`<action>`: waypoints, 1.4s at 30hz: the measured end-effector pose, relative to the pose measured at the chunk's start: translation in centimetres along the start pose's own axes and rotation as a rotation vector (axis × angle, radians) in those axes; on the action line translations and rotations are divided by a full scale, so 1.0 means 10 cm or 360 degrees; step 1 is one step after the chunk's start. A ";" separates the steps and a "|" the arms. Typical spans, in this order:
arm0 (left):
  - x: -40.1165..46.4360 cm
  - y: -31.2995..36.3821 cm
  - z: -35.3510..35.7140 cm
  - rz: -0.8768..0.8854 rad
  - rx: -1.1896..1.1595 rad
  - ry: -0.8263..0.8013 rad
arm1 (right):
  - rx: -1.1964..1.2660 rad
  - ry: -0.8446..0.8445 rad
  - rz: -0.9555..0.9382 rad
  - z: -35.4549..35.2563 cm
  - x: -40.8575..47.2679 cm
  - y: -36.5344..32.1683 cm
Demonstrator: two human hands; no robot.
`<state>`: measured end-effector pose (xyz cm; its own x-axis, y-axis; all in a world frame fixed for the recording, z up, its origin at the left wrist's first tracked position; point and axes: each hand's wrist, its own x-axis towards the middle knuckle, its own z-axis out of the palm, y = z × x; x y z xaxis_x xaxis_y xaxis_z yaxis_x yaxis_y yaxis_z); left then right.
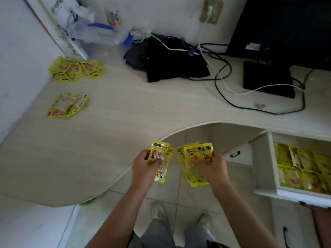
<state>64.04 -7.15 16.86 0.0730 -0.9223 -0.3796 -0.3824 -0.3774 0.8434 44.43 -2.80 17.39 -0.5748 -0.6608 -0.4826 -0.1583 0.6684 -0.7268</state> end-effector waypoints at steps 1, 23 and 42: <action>-0.05 0.03 0.13 0.0020 0.0027 -0.0051 | 0.0032 0.0031 0.0035 -0.13 0.00 0.09; -1.88 0.67 3.53 -0.0116 -0.0105 -0.0569 | 0.0607 0.0434 0.0311 -3.59 0.20 2.33; -1.25 0.96 5.06 -0.0469 -0.0174 -0.0497 | 0.0665 0.0389 0.0405 -4.41 1.64 2.29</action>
<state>12.88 4.97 10.43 -0.1238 -0.7107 -0.6925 -0.2859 -0.6427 0.7108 -4.05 16.73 14.43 -0.7311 -0.3639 -0.5772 0.3142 0.5713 -0.7582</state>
